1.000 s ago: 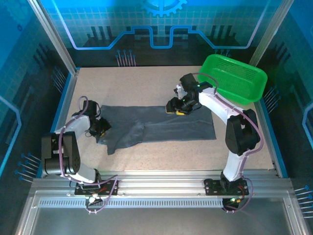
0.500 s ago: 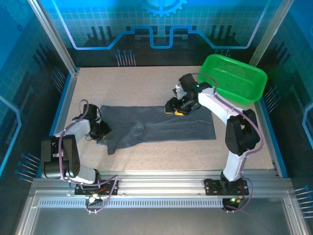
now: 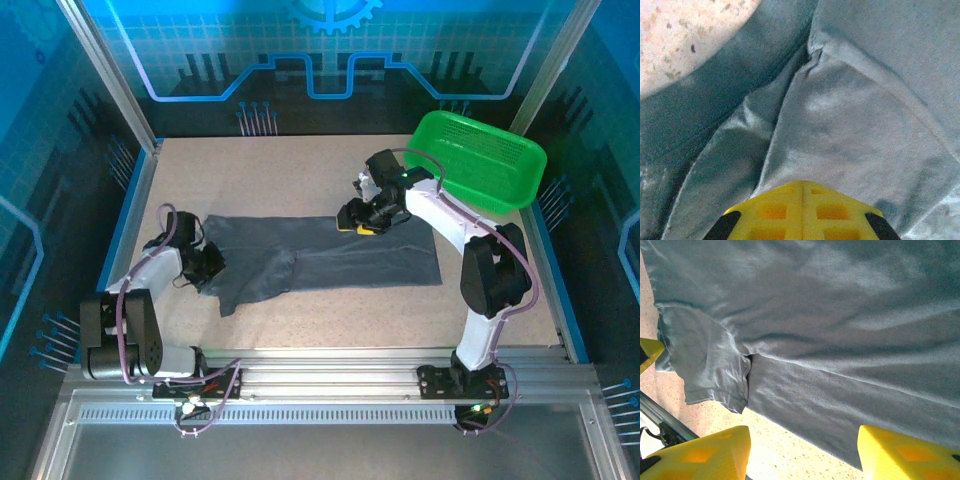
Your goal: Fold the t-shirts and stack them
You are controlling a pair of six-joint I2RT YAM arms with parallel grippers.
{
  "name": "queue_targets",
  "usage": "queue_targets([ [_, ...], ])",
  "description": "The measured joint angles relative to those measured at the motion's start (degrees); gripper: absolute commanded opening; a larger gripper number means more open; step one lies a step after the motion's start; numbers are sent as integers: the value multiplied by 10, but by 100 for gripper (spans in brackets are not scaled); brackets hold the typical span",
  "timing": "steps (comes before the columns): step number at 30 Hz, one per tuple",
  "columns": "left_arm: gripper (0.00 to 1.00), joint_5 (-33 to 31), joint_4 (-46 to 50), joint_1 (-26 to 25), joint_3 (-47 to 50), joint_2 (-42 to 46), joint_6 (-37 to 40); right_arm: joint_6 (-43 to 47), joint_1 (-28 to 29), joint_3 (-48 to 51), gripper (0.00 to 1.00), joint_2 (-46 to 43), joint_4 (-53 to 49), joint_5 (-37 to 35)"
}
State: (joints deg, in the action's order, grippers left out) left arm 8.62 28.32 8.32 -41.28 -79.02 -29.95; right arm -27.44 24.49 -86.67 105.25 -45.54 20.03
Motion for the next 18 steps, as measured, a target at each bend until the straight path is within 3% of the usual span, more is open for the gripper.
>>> queue_targets([
  [4, 34, -30, 31, 0, -7, 2, 7, 0, 0, 0, 59, 0, 0, 0],
  [10, 35, -49, 34, 0, -7, -11, 16, 0, 0, 0, 60, 0, 0, 4],
  [18, 25, -48, -2, 0, -7, -57, 13, -5, 0, 0, 61, 0, 20, 55],
])
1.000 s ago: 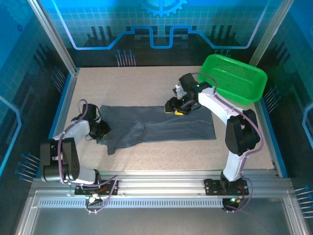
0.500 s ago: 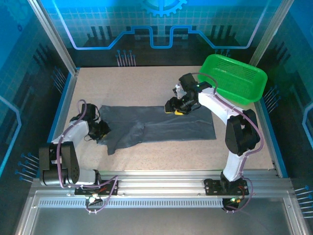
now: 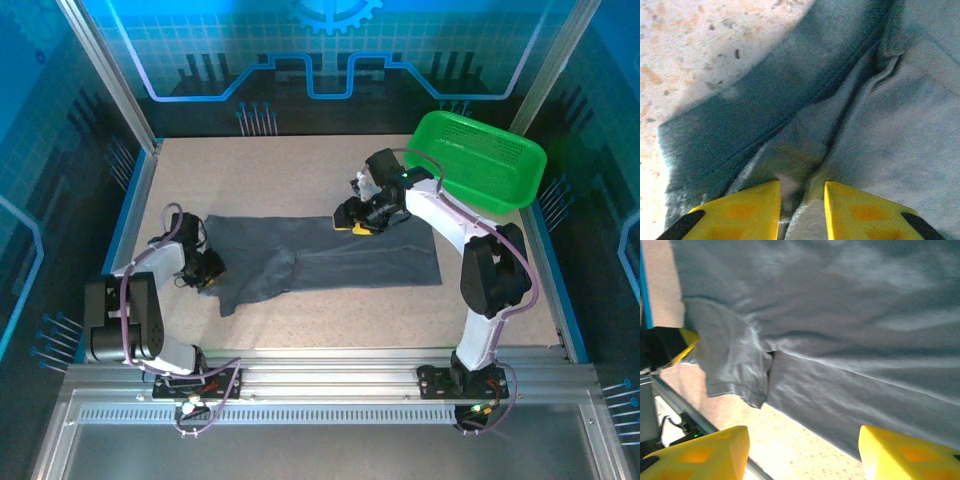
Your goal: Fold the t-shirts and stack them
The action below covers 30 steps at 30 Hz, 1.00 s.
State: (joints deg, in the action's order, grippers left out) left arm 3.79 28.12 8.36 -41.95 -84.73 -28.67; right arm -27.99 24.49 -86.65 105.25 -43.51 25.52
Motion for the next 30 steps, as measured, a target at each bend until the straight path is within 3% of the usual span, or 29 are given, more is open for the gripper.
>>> queue_targets([
  [14, 0, 16, -11, 0, 0, -1, -2, -17, 0, 1, 60, 0, 31, 46],
  [22, 0, 16, 9, 0, -5, 19, -2, -18, 0, 1, 60, 0, 31, 46],
  [30, 0, 16, 61, 0, -77, 31, -23, -18, 0, 1, 59, 0, 31, 46],
])
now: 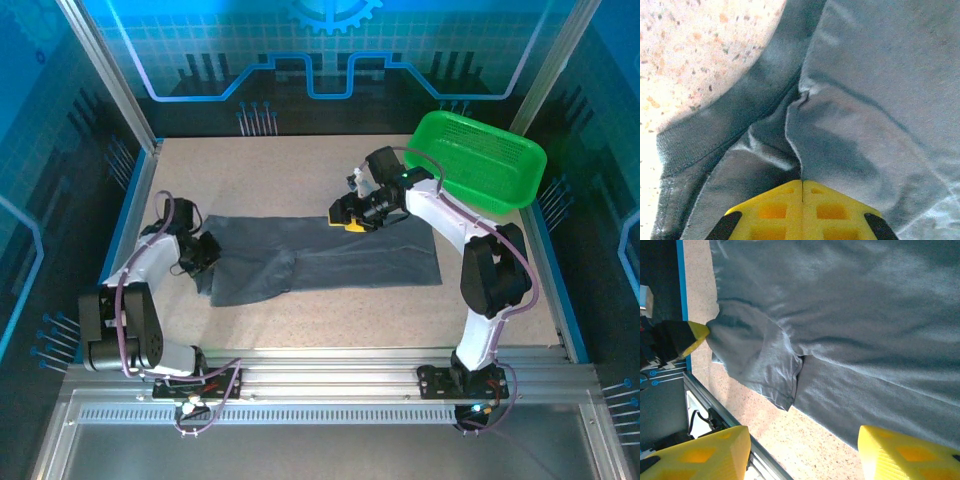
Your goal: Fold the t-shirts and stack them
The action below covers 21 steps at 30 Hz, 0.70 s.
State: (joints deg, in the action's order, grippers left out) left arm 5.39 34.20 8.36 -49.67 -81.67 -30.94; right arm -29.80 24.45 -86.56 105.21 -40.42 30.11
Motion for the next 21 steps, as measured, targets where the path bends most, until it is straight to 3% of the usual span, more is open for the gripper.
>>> queue_targets([
  [11, 0, -5, 94, 0, -172, -106, -2, 0, -1, 3, 59, 0, 0, 0],
  [21, 0, -55, 124, 0, -217, -211, 16, 0, -13, 28, 58, -5, -1, -2],
])
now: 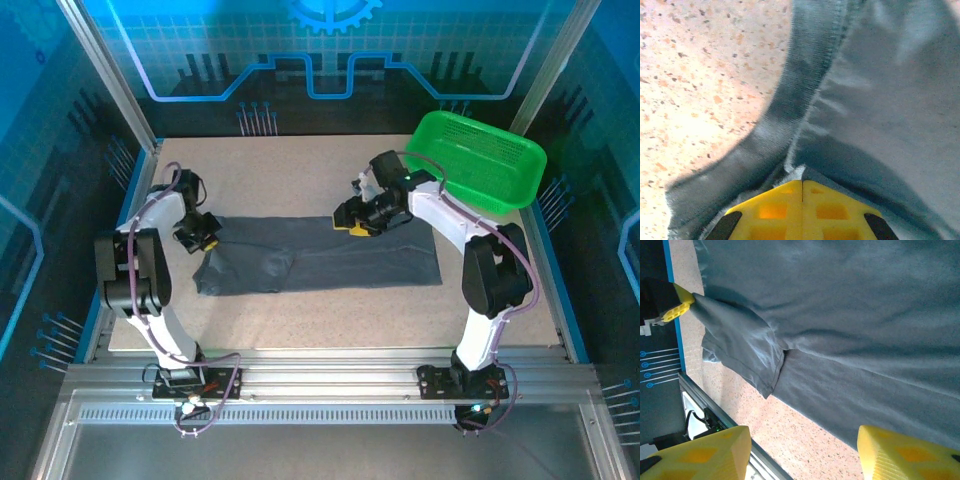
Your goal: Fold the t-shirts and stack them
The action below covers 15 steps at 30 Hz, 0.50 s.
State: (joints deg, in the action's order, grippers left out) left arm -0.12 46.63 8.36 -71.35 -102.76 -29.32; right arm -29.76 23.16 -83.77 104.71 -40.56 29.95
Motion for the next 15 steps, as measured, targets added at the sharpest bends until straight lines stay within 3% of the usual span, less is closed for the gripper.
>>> queue_targets([
  [6, 20, -34, -6, 0, -31, -33, 10, 6, -10, 31, 56, -17, 0, -26],
  [11, 18, -64, -16, -2, -13, 16, -20, 20, -44, 68, 52, -33, -6, -65],
  [15, 17, -67, -15, -20, 67, 135, -90, 42, -79, 70, 42, -33, -29, -127],
])
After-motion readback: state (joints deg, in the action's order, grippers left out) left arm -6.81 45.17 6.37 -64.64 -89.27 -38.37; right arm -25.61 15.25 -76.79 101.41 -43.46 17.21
